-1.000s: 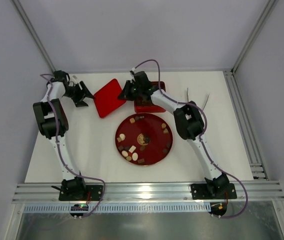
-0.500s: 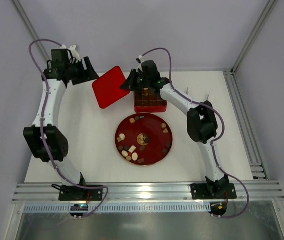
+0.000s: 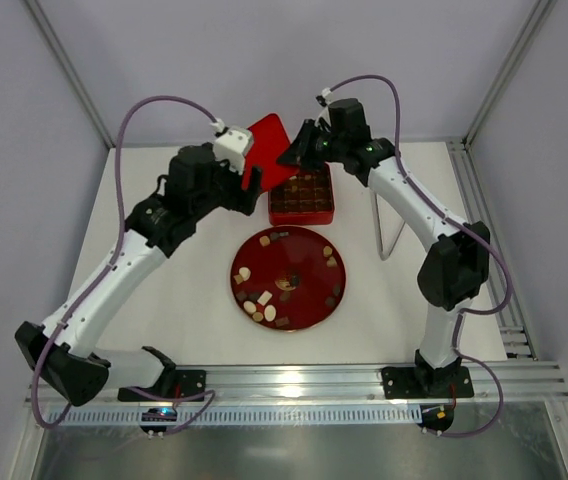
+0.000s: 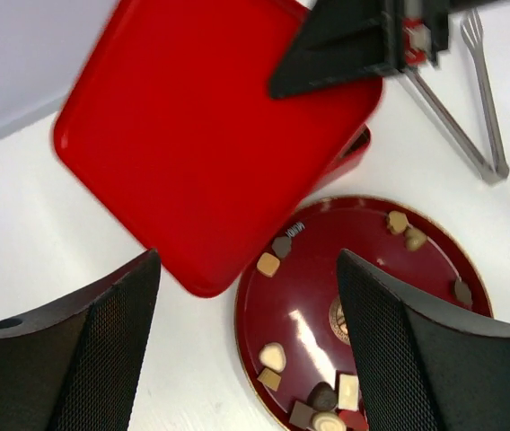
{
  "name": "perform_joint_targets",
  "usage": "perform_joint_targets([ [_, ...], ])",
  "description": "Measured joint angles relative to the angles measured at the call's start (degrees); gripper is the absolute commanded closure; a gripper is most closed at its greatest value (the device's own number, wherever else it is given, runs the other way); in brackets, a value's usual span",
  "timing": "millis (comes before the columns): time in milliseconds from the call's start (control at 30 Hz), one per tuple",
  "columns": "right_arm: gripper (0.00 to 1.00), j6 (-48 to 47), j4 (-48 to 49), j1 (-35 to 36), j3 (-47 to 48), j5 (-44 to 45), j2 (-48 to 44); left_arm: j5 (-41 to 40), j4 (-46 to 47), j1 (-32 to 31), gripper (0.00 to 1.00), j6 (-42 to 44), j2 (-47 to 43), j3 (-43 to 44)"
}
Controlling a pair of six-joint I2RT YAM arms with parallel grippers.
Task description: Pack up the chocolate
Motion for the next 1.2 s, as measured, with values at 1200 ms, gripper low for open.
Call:
perform_joint_targets([
  [1200, 0.96, 3.1, -4.04, -1.16, -7.82, -4.24, -6.47, -46.8, 5.95, -24.41, 0.34, 30.82, 21.86, 2.75],
])
